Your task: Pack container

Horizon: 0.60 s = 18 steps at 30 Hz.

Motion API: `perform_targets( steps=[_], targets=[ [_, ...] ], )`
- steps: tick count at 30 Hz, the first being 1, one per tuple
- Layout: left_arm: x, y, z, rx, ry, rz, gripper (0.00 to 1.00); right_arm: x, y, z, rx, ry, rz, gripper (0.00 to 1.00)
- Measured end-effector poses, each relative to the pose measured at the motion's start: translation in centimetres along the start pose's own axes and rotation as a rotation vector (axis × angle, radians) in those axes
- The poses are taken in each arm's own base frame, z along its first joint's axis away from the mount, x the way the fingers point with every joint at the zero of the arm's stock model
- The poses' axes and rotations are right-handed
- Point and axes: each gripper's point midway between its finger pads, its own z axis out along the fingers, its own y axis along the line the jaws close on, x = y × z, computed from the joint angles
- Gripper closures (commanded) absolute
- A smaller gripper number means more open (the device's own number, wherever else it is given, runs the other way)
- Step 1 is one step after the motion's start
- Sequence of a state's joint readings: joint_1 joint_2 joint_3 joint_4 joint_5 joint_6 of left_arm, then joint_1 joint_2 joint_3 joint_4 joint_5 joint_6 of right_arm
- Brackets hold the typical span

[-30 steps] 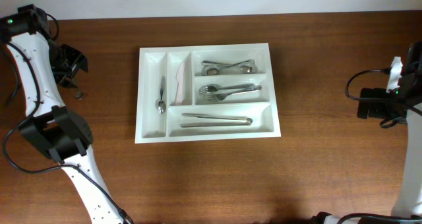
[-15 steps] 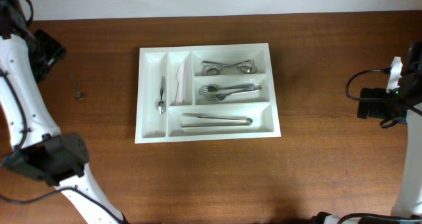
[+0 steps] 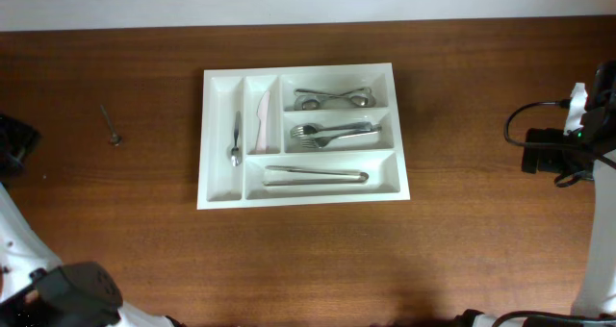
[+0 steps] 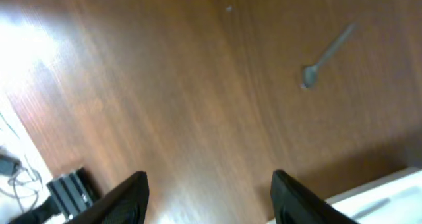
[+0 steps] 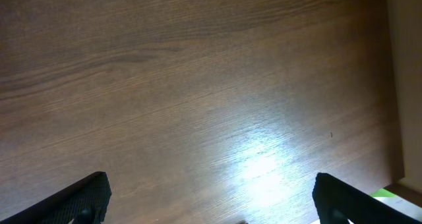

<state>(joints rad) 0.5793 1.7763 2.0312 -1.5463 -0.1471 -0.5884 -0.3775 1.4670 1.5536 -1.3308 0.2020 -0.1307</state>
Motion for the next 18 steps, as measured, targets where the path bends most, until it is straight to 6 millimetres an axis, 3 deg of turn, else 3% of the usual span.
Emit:
perform_targets(
  steps=[5, 11, 12, 18],
  targets=[
    [1.3, -3.1, 4.9, 0.148, 0.044, -0.041, 0.34, 0.0, 0.0, 0.0, 0.0, 0.0, 0.0, 0.01],
    [5.0, -4.3, 11.6, 0.199, 0.175, -0.229, 0.07, 0.0, 0.0, 0.0, 0.0, 0.0, 0.0, 0.01],
    [5.3, -4.5, 12.4, 0.208, 0.182, -0.259, 0.06, 0.0, 0.0, 0.0, 0.0, 0.0, 0.0, 0.01],
    [4.9, -7.3, 16.0, 0.379, 0.141, -0.381, 0.01, 0.0, 0.0, 0.0, 0.0, 0.0, 0.0, 0.01]
  ],
)
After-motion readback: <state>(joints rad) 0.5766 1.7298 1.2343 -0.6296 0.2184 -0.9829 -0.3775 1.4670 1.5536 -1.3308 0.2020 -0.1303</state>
